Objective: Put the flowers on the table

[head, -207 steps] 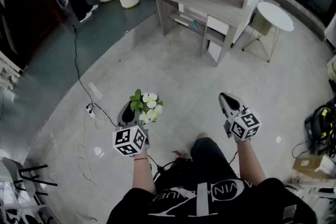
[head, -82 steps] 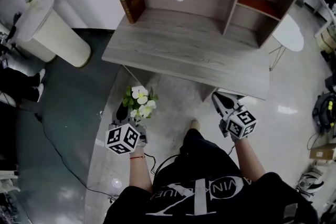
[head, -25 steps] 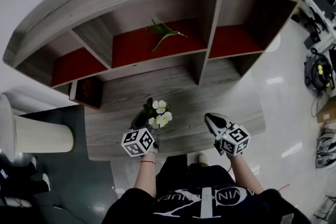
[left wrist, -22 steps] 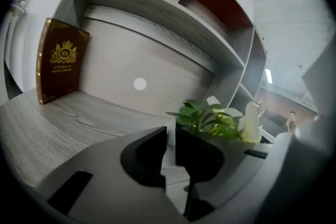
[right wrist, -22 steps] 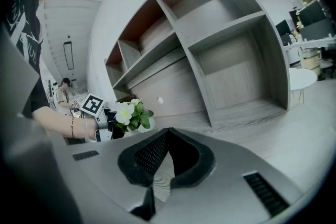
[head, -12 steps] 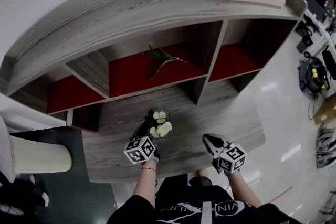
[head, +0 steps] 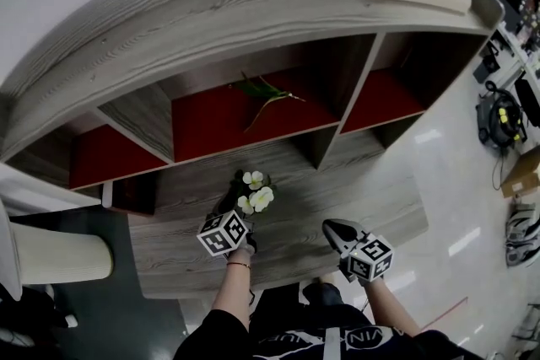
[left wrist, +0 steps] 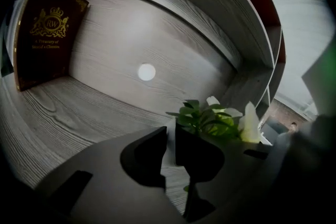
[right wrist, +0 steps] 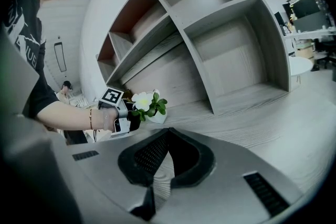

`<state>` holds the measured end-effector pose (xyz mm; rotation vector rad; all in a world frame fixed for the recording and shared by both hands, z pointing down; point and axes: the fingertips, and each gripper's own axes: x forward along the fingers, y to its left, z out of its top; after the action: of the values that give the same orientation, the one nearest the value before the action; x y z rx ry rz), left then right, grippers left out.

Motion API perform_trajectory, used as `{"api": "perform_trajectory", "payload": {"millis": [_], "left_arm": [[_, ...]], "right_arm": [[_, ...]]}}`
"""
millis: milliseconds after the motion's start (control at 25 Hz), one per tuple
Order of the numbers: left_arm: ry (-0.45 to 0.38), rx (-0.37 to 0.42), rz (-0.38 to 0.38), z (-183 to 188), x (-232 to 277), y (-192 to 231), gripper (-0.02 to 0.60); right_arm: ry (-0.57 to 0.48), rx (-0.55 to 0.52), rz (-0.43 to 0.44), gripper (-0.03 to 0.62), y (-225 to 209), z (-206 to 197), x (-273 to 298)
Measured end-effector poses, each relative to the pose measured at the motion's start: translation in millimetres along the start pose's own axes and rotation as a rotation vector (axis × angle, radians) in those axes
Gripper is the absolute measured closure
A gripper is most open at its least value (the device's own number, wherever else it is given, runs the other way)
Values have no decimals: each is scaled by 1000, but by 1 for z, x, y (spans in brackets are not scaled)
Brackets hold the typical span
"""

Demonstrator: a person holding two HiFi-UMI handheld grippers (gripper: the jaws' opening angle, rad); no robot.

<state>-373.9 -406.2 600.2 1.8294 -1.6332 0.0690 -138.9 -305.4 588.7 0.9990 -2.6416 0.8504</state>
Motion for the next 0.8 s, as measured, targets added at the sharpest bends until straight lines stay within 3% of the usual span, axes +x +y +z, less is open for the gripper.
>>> {"api": "perform_trajectory", "payload": {"millis": [360, 800], "left_arm": [[14, -51, 35, -3, 9, 11, 526], [13, -96, 23, -6, 16, 11, 525]], "right_arm": [[-10, 8, -14, 583, -3, 0, -4], [-12, 18, -24, 583, -6, -5, -8]]}}
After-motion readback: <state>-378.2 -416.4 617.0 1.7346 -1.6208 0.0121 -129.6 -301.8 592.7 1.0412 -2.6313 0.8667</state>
